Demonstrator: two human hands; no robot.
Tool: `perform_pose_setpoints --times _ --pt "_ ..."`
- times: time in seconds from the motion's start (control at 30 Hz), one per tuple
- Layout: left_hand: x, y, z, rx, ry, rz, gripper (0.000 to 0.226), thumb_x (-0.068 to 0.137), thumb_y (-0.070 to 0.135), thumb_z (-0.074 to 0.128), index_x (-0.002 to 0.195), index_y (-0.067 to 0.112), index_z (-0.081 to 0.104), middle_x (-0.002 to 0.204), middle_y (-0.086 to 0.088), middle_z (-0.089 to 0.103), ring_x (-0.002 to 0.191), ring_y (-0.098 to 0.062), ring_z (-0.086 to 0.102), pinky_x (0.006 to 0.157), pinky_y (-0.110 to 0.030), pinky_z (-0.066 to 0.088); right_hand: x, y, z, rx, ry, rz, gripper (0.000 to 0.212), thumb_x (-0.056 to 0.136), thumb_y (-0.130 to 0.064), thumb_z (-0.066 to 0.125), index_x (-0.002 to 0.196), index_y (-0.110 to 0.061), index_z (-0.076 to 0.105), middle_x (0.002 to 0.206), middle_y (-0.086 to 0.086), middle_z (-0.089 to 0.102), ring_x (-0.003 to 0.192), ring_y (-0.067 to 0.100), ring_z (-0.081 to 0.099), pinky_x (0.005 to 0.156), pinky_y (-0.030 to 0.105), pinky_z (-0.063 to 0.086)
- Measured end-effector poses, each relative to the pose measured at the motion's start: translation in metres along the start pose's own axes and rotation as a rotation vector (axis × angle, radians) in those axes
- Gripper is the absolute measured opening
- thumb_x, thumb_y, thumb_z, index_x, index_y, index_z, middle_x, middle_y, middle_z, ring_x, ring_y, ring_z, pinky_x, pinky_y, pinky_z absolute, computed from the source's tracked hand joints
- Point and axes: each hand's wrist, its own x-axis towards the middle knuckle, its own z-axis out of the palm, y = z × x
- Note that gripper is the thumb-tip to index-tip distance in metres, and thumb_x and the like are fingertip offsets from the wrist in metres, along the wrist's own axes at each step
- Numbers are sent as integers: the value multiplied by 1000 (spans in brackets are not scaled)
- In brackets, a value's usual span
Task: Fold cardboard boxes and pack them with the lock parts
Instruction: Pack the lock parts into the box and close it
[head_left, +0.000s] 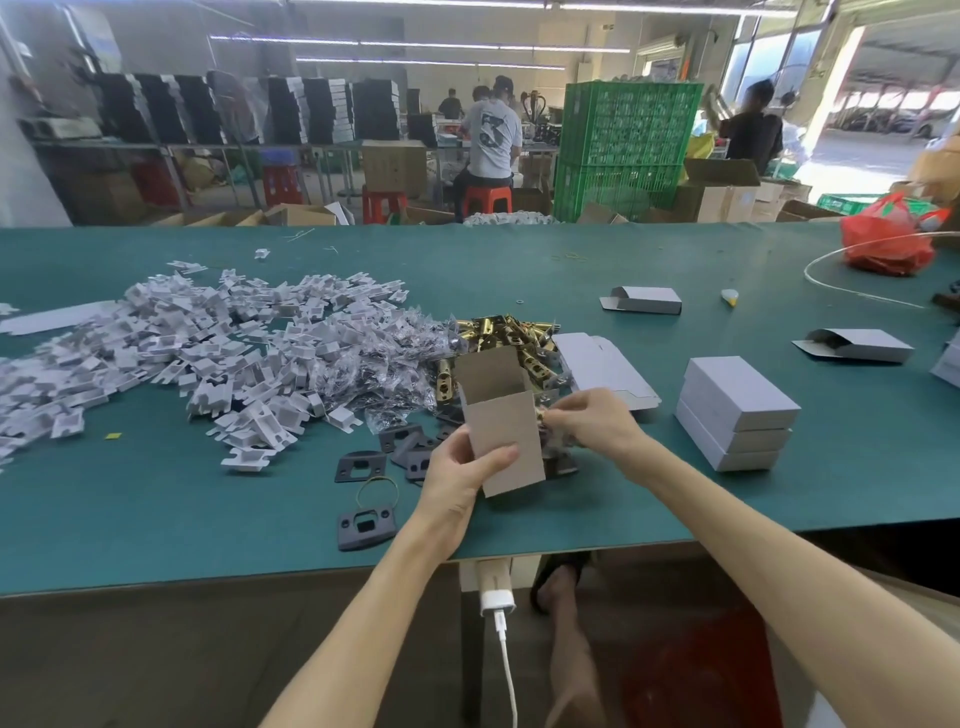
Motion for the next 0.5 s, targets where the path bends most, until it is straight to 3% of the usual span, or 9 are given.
perform_pose_setpoints --times 0.13,0.27,0.33,0.4,0.5 --pt "1 -2 -1 61 -25 11 53 72 20 86 121 11 69 116 -7 78 111 -26 72 93 -38 60 -6 -10 -15 526 30 87 14 94 -16 66 92 -4 73 71 2 69 65 14 63 71 26 53" --pt "0 -2 -1 61 -39 1 56 74 22 86 125 11 67 118 -7 77 112 -24 73 92 -35 60 -14 -31 -32 899 -155 -14 16 98 -12 62 95 2 68 79 5 71 84 21 72 80 29 60" --pt "0 -2 -1 64 -39 -2 56 74 22 86 125 10 67 118 -7 77 112 -25 72 93 -36 60 -18 -42 -35 933 -193 -93 19 99 -15 62 105 2 69 90 7 74 92 23 73 85 30 60" --pt "0 -2 -1 74 -47 -2 56 74 22 86 126 10 67 118 -7 77 112 -26 72 92 -36 60 -20 -52 -34 883 -103 -160 28 95 -18 68 116 0 65 100 9 76 96 26 74 89 33 59" --pt "-1 -3 -2 96 -63 9 56 74 20 87 126 9 67 119 -8 76 113 -27 71 92 -35 59 -22 -69 -29 527 116 -292 33 85 -22 81 110 -5 68 98 8 77 94 24 74 91 35 58"
